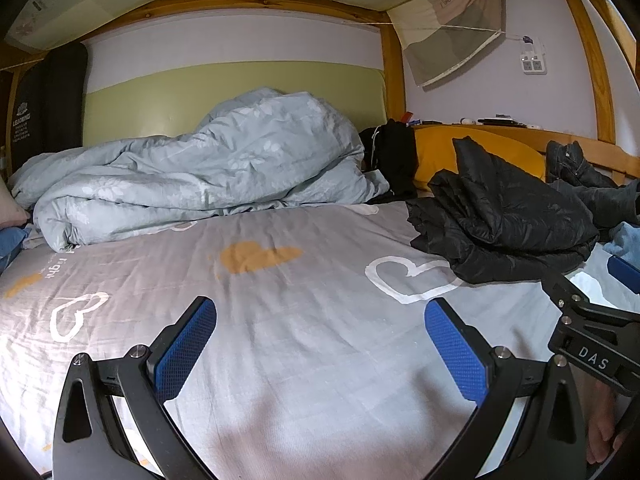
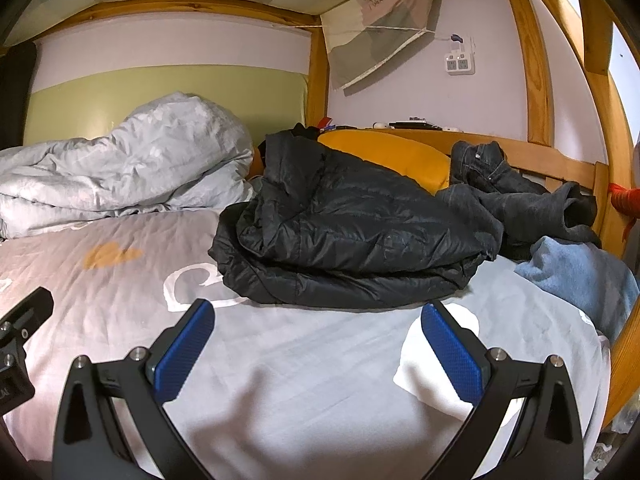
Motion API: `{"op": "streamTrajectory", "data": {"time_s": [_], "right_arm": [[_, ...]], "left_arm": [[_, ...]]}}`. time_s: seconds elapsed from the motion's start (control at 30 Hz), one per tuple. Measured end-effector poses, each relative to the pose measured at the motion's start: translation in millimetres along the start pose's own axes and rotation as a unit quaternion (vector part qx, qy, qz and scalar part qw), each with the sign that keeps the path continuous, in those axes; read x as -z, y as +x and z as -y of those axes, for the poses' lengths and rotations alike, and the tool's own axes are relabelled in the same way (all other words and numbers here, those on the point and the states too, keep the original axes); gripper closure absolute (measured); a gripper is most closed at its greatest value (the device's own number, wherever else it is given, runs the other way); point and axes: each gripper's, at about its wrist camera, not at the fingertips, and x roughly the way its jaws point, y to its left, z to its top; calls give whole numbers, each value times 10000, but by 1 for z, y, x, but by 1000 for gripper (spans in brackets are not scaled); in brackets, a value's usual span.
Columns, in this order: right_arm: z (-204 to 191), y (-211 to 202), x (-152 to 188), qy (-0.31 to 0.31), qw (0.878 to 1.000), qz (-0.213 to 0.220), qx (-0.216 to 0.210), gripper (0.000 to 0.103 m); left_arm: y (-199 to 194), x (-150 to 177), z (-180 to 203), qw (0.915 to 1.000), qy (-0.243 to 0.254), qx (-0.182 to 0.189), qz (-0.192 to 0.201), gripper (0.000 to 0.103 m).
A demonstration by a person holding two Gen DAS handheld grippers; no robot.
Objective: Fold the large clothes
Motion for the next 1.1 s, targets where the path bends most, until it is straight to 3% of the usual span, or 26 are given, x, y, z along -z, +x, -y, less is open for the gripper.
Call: {"op": "streamTrajectory", "data": {"time_s": [1.1], "right_arm": [[-2, 0, 0, -15, 10000, 22, 20, 0]], "left_arm": [[0, 0, -6, 9999, -85, 11, -56, 0]]}}
